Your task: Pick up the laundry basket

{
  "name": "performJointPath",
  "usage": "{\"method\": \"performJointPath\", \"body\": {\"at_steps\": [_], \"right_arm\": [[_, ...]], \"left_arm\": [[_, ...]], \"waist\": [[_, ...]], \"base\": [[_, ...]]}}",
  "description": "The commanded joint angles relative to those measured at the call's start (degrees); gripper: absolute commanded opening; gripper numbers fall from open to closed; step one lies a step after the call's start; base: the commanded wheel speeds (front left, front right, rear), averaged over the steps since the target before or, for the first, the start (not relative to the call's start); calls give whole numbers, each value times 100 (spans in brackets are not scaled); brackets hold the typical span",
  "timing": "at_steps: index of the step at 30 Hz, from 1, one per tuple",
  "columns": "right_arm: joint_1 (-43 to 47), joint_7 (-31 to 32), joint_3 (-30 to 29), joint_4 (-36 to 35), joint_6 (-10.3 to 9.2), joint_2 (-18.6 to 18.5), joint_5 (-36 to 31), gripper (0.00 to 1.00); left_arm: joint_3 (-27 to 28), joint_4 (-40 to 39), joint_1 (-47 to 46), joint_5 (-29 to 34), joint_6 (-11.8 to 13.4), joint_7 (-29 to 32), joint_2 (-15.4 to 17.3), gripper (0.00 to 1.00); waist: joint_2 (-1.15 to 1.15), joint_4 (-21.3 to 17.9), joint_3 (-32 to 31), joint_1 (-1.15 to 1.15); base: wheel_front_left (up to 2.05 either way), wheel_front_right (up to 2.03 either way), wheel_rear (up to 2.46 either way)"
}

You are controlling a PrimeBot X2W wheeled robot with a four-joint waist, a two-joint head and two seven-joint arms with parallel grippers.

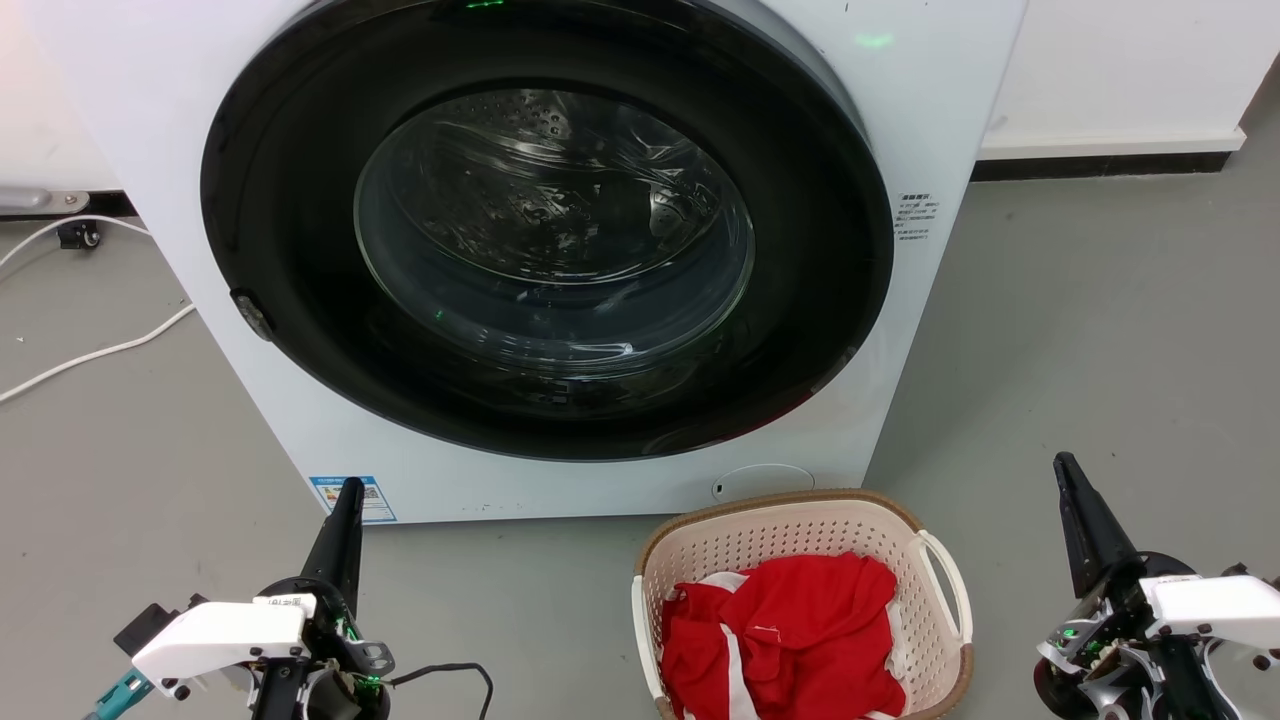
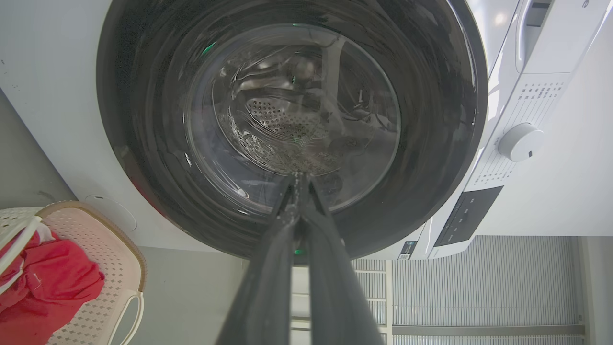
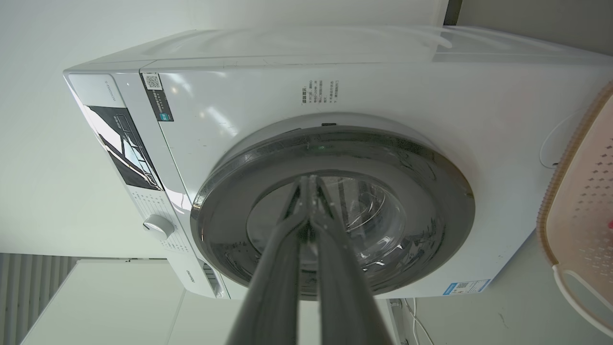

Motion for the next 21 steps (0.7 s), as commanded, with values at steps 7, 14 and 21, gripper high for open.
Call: {"method": "performJointPath", "body": {"at_steps": [7,14,21], "right_arm": [[-58,6,-2,1,-2,-18,23,0],[-58,6,-1,1,-2,-18,23,0],[-58,5,-1,1,-2,-18,23,0]], "left_arm": [[9,2,-53,-8,-12,11,0,0],[9,2,-53,-8,-12,12,0,0],[9,2,-53,-8,-12,11,0,0]], "waist": [[0,0,0,0],[0,0,0,0],[0,0,0,0]], "base": [[0,0,0],[0,0,0],[0,0,0]]}}
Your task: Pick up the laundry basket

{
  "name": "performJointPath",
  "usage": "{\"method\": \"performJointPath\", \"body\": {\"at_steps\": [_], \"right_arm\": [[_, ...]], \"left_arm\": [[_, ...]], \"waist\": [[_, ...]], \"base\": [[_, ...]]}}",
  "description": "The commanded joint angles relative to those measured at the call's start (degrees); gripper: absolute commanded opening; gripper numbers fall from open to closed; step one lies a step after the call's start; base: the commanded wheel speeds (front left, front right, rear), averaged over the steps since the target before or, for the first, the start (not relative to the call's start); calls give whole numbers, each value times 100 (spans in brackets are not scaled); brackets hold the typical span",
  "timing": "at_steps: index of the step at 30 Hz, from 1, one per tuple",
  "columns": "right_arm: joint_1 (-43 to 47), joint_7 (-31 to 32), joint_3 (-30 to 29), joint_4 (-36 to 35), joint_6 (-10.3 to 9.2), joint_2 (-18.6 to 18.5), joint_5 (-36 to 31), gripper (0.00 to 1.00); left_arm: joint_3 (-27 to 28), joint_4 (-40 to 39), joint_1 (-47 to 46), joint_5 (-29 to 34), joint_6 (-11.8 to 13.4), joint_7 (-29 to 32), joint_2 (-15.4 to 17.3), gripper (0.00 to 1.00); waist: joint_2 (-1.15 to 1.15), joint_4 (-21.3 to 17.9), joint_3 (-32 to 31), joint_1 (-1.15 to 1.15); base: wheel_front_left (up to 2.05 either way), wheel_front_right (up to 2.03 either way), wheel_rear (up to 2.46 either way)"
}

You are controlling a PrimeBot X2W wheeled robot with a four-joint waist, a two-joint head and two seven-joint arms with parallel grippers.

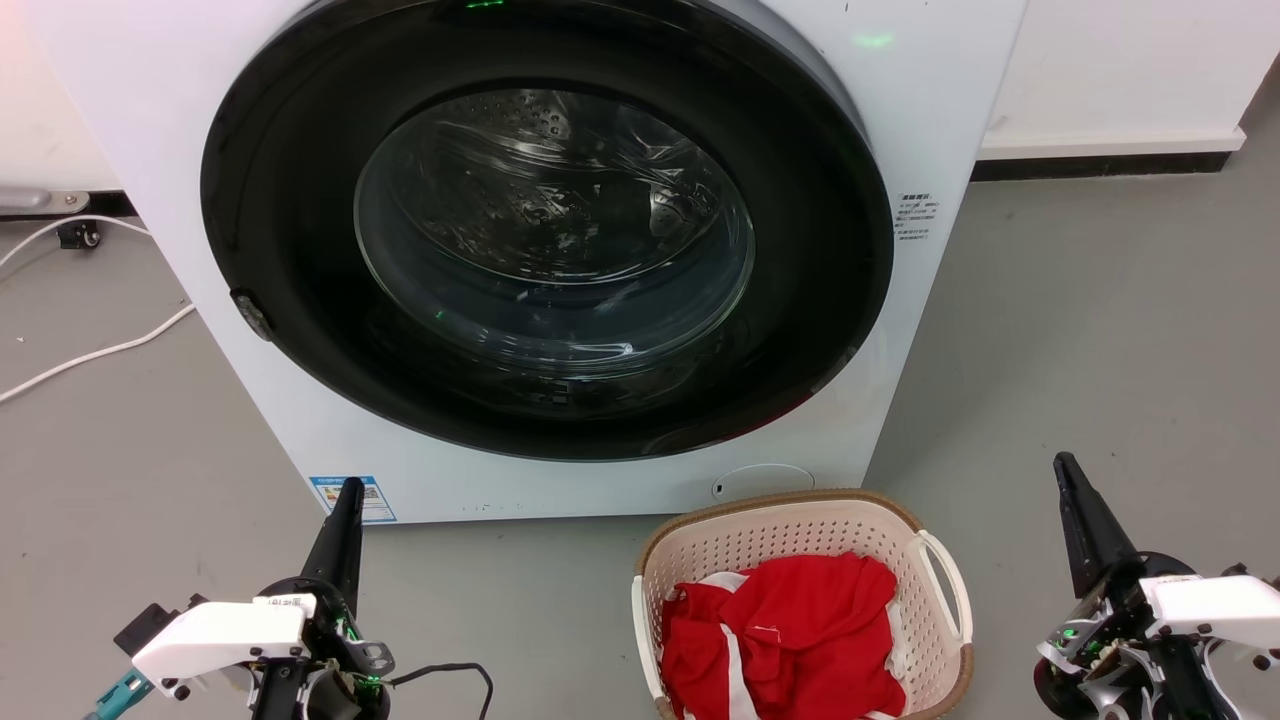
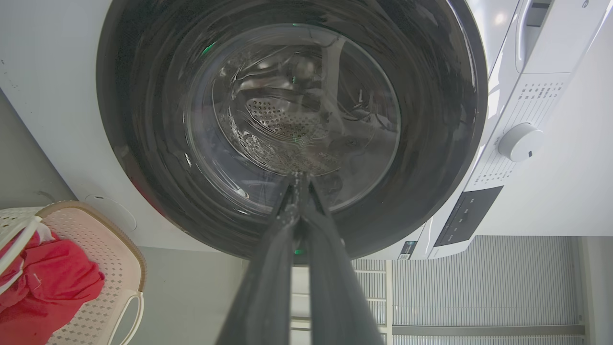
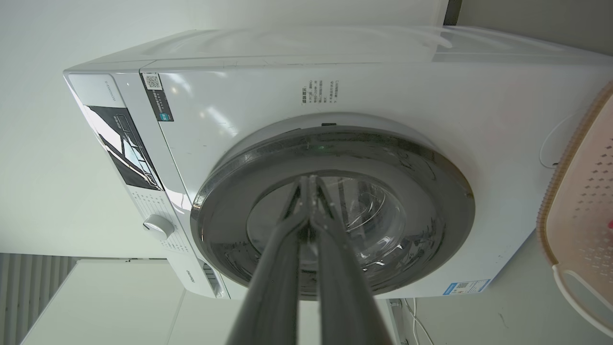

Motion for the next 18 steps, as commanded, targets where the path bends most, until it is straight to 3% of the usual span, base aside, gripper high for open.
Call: {"method": "performJointPath", "body": {"at_steps": [1,4,5,13,18], "right_arm": [[-58,5,-1,1,-2,-18,23,0],[-58,5,-1,1,-2,-18,23,0],[9,-2,0,12,0,2,-2,100],[119,-186,-4,9,-1,11,-169,100],[135,-327,-51,-151,-1,9,-753,100]], "left_arm": [[9,2,-53,-8,-12,13,-1,0],[7,2,-53,-8,-12,12,0,0],[-6,15,9,0,1,-3,-2,100],[-81,-27,79,142,2,-188,-12,100],[-39,-102,74,637,8,-328,-11,100]], "waist": [[0,0,0,0],[0,0,0,0],[0,0,0,0],[0,-2,5,0],[0,-4,13,0]], "base": [[0,0,0],[0,0,0],[0,0,0],[0,0,0],[0,0,0]]}}
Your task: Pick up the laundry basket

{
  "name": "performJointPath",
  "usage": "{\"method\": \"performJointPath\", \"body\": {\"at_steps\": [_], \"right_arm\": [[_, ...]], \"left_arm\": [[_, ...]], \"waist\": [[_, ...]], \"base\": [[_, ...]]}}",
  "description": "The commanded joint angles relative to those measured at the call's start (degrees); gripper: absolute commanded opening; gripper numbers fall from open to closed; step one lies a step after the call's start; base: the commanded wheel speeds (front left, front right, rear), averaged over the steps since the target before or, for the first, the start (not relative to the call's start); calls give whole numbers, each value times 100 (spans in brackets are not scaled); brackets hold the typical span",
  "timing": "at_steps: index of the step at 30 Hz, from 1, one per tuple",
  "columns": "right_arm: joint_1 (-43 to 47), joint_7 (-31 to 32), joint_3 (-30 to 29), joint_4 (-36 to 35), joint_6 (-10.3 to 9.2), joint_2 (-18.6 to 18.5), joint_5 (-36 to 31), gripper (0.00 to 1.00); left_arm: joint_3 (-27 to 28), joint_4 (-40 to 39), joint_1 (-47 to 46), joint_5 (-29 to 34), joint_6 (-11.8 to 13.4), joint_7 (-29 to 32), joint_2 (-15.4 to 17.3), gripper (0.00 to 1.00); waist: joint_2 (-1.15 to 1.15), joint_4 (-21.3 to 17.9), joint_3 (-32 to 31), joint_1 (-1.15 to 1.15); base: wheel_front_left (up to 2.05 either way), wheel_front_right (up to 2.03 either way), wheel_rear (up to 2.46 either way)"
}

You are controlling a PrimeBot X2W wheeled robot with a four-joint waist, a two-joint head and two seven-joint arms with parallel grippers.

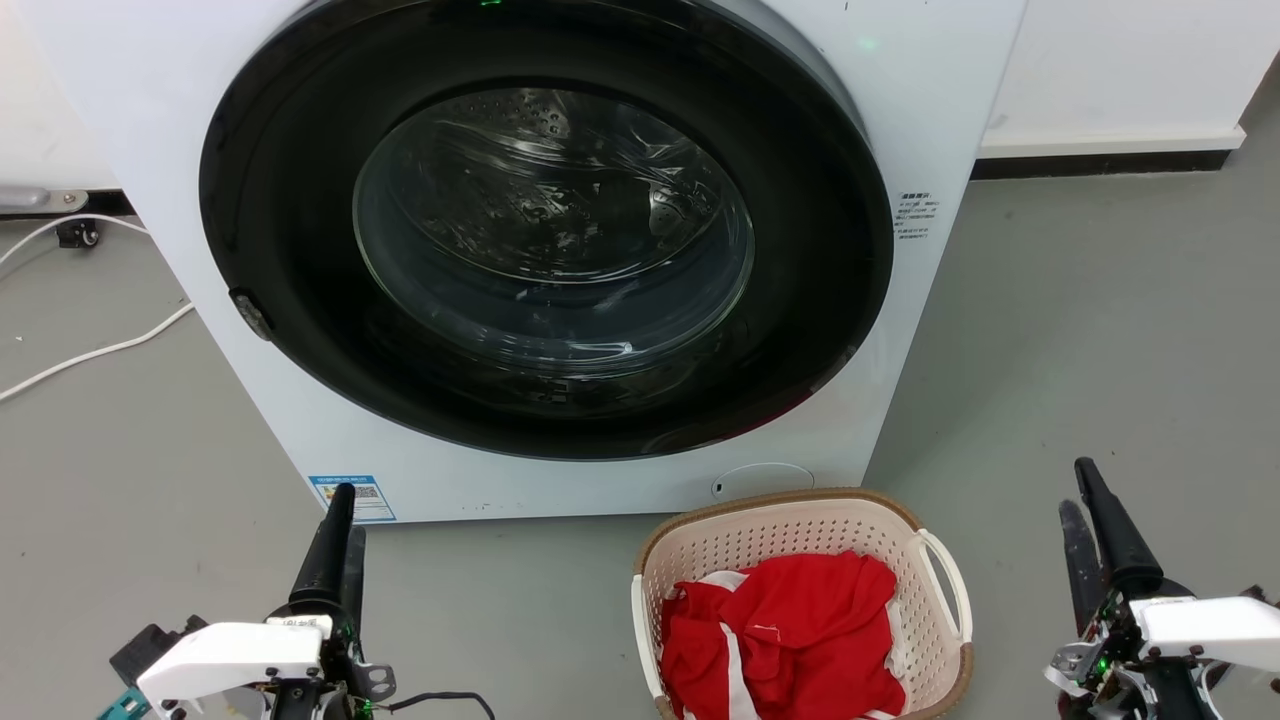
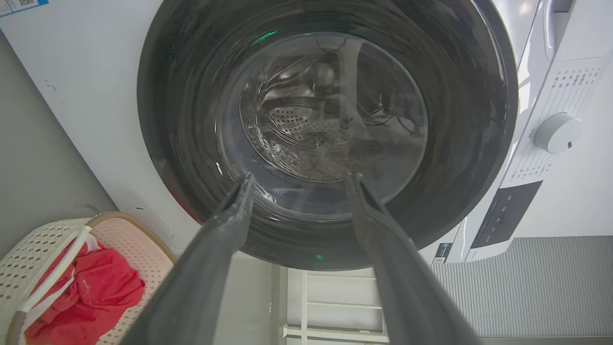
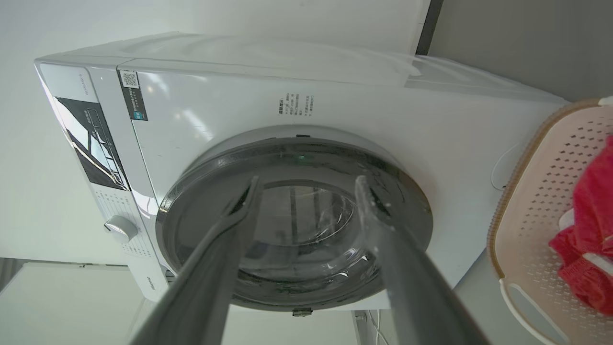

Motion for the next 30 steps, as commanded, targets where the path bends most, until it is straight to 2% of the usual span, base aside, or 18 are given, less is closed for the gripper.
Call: {"method": "performJointPath", "body": {"at_steps": [1,19,30], "right_arm": [[-69,-76,-18,-203,1,-16,-314,100],[117,-516,315,-975,1,-23,-3127,100],[248,-749,404,-1162,1,-27,-4319,100]], "left_arm": [[28,-158,-122,274,20,-76,20,100],[-294,-621,-34,2760,483,-517,25,100],[-523,-695,0,3835,749,-746,28,100]], "waist": [[0,0,3,0],[0,6,12,0],[0,4,13,0]], "base": [[0,0,0],[0,0,0],[0,0,0]]}}
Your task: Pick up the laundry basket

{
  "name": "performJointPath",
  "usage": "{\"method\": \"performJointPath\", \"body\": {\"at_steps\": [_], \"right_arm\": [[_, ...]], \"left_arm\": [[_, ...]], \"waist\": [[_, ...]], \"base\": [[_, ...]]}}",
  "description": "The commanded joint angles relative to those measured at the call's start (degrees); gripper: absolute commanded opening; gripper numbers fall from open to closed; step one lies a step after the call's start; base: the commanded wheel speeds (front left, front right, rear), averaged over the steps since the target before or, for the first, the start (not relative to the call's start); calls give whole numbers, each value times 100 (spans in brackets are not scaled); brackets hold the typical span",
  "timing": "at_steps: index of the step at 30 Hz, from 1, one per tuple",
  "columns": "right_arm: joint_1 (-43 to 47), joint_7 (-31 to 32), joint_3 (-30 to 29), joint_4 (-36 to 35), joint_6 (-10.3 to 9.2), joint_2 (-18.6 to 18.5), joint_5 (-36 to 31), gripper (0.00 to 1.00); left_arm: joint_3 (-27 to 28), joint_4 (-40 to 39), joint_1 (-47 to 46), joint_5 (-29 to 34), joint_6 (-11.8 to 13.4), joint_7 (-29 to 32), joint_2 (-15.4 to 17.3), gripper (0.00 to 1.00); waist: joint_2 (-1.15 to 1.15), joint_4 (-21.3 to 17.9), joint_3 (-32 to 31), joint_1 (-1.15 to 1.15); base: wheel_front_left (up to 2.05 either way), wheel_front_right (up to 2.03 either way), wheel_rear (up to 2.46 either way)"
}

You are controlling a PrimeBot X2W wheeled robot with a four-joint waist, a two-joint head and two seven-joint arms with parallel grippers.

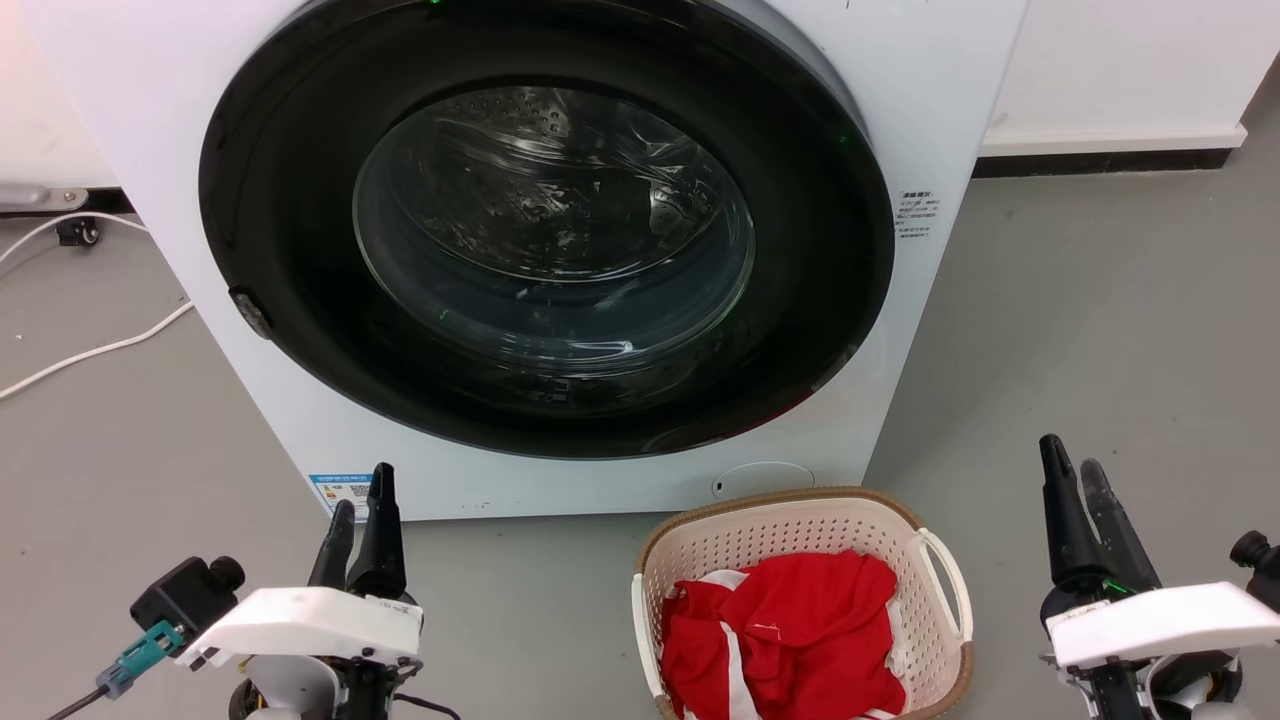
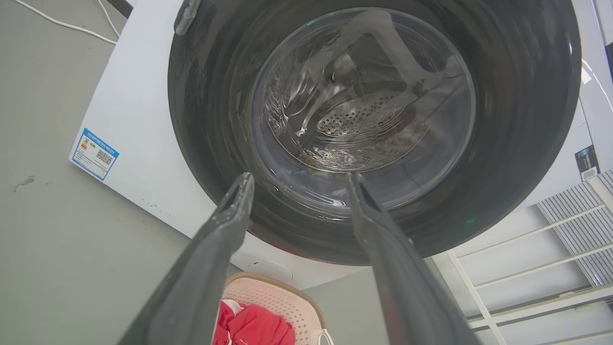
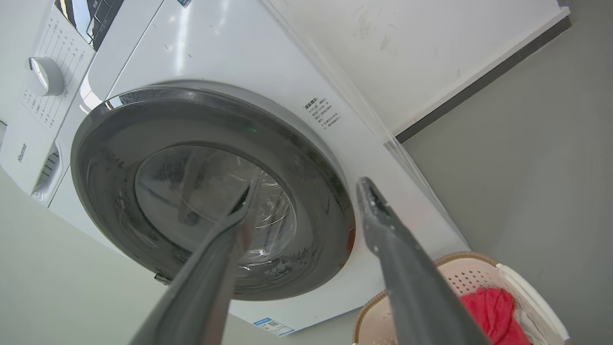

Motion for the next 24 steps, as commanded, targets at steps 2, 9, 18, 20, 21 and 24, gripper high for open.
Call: {"method": "performJointPath", "body": {"at_steps": [2,9,18,20,21,24], "right_arm": [[-2,-100,0,-139,0,-25,-357,100],[55,-230,8,-226,0,-28,-887,100],[102,-372,35,-337,0,-30,-1525,100],[131,-404,41,-346,0,-31,-1693,100],[144,-420,47,-345,0,-31,-1773,100],[169,-469,65,-346,0,-32,-2005,100]], "left_arm": [[-45,-117,-19,343,56,-92,24,100],[-138,-150,1,888,129,-227,25,100],[-230,-184,22,1486,190,-365,26,100],[-259,-180,29,1648,212,-396,31,100],[-274,-175,35,1729,227,-415,34,100],[-310,-169,45,1950,278,-462,40,100]], "waist": [[0,1,-3,0],[0,4,-5,0],[0,10,7,0],[0,9,8,0],[0,8,8,0],[0,6,8,0]], "base": [[0,0,0],[0,0,0],[0,0,0],[0,0,0],[0,0,0],[0,0,0]]}}
